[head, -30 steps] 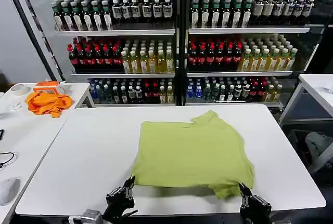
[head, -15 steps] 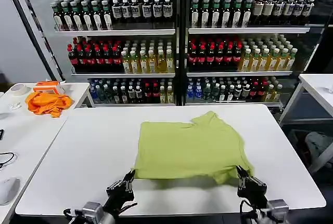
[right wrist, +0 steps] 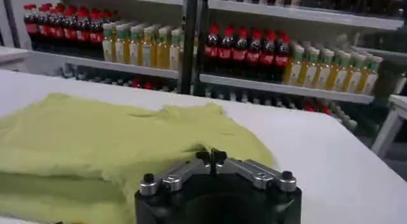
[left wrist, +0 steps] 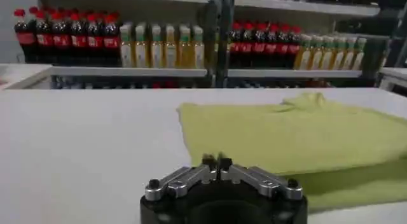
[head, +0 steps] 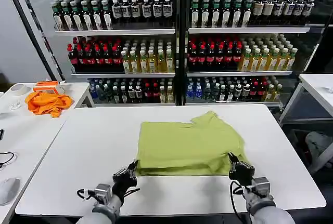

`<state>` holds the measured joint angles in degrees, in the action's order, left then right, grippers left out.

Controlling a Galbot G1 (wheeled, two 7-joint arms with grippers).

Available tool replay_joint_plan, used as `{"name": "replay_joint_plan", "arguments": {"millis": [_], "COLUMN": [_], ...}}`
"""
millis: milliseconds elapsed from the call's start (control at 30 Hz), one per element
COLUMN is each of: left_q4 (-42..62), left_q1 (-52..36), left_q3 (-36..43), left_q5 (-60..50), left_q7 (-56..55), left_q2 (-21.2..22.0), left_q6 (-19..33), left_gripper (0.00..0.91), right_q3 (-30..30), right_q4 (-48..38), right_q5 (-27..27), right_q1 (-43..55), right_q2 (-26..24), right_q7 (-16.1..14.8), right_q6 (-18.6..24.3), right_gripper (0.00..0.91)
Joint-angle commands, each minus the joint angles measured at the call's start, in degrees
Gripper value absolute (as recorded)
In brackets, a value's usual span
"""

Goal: Fold and organize the clothes.

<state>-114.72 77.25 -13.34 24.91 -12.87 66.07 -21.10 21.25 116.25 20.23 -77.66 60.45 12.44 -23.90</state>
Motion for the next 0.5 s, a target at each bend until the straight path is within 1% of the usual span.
{"name": "replay_joint_plan", "arguments": {"millis": [33,67,100,133,300,500], "left_q4": [6.6,6.6,6.6,6.4,4.9,3.1], "left_q1": [-7.4,-7.4,-7.5,-7.4,-6.0,-1.4], "left_q3": [1.7,1.6,1.6,1.5,0.7,-0.5], "left_q5": [-0.2,-0.2,-0.2,-0.2,-0.5,-1.1], "left_q7": [0.5,0.4,0.4,0.5,0.7,0.5], "left_q2": [0.0,0.1,0.2,0.2,0.2,0.4], "left_q6": [0.0,0.0,0.2,0.8,1.2,1.5], "left_gripper": [0.343,0.887,0.887,0.907,0.907,0.907], "right_q3": [-2.5,-2.5,-2.5,-2.5,-0.6,5.8], "right_q4": [-4.1,-4.1,-4.0,-3.9,-1.8,2.2], "right_q5": [-2.6,-3.0,-3.3,-3.6,-3.4,-2.5], "right_q1": [4.8,4.6,4.4,4.0,1.4,-5.5], "right_q2": [0.7,0.8,1.0,1.2,2.3,2.6], "right_q7": [-0.3,-0.5,-0.7,-0.7,-0.6,-0.8], "right_q6": [-2.4,-3.1,-3.1,-3.1,-1.5,-1.4], "right_gripper": [0.091,0.867,0.907,0.907,0.907,0.907]}}
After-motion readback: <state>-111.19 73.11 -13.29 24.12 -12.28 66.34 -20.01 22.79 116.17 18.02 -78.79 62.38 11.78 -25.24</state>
